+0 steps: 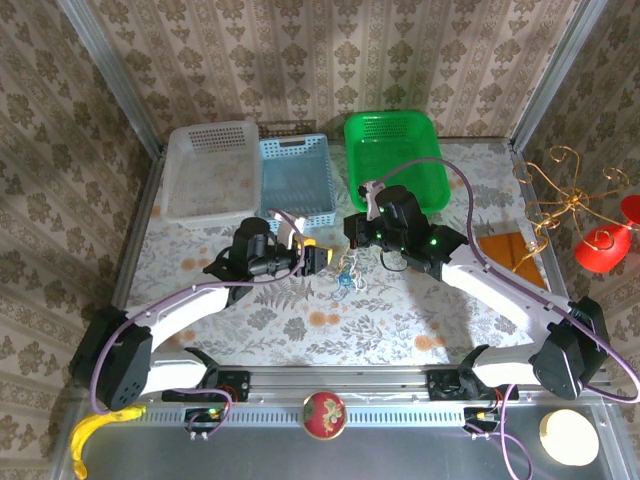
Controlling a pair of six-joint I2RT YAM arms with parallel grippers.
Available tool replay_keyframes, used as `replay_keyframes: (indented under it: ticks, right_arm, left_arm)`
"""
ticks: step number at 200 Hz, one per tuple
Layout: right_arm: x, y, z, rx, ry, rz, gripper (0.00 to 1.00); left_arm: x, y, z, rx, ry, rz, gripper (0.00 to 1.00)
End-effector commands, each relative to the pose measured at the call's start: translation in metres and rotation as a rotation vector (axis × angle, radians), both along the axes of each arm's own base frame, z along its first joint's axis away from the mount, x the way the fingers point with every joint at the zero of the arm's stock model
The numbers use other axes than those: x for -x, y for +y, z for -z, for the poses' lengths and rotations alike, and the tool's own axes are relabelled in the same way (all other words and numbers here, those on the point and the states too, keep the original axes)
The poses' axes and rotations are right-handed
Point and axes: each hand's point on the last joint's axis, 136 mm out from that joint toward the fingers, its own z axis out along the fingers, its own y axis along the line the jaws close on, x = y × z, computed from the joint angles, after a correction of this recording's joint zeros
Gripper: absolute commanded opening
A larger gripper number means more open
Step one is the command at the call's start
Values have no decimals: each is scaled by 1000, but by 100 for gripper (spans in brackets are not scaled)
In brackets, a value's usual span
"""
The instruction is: Untangle the cables
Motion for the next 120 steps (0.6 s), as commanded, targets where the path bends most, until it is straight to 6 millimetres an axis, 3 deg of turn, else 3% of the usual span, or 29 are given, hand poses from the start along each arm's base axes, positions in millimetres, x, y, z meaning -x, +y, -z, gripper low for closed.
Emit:
replay_keyframes:
  ticks: [1, 120]
  right_arm:
    - [8, 3, -13, -47, 2, -18, 0]
    - [13, 8, -15, -99, 20, -23, 0]
  left_arm:
    - [0, -18, -27, 50, -104, 70, 70]
    - [5, -54, -37, 85, -136, 150, 55]
